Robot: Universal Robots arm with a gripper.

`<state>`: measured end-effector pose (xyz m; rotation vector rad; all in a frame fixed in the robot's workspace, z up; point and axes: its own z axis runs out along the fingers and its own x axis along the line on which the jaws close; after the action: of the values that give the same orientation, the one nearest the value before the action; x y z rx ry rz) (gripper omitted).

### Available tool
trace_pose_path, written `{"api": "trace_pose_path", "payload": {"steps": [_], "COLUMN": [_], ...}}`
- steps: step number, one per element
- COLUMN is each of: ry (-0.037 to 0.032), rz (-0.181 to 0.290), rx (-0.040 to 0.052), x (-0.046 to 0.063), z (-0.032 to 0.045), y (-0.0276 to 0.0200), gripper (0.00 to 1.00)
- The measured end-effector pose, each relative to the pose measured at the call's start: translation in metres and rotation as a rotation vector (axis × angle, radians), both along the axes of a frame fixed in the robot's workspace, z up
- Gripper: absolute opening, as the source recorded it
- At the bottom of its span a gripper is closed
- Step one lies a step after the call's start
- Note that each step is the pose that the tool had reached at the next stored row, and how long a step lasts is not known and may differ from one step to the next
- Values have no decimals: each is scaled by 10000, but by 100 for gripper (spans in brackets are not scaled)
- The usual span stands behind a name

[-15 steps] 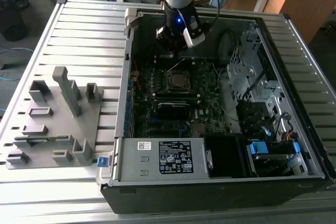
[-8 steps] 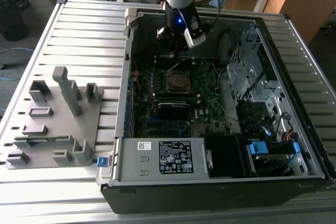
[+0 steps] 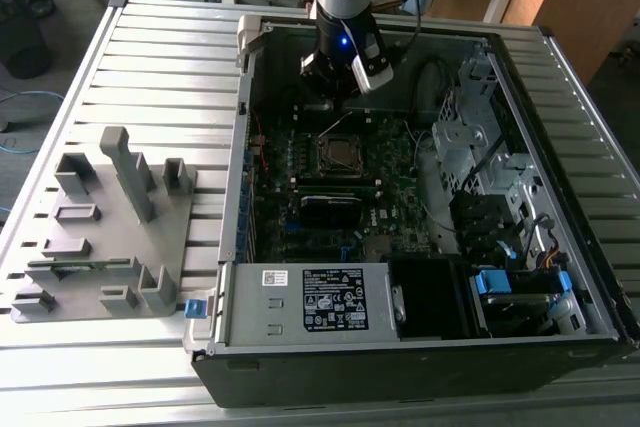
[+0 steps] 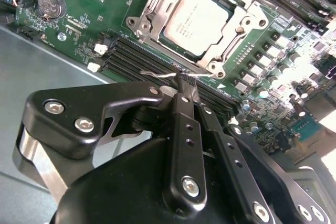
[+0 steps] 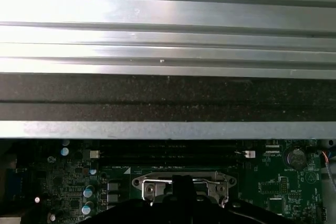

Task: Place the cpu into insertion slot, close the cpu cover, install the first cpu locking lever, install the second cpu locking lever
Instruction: 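Install the first cpu locking lever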

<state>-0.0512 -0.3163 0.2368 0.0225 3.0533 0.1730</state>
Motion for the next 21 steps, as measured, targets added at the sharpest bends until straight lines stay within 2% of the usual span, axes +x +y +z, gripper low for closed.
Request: {"api": "trace_pose_path", "payload": {"steps": [5,10,15,21], "ry": [-1,1,-1,-1], "rz": [1,1,0,-3], "rx": [18,16,17,23], "x": [5,5,5,7], "z": [-21,-23,-29,-78], "y": [24,27,60,70], "gripper": [10,10,10,10]}}
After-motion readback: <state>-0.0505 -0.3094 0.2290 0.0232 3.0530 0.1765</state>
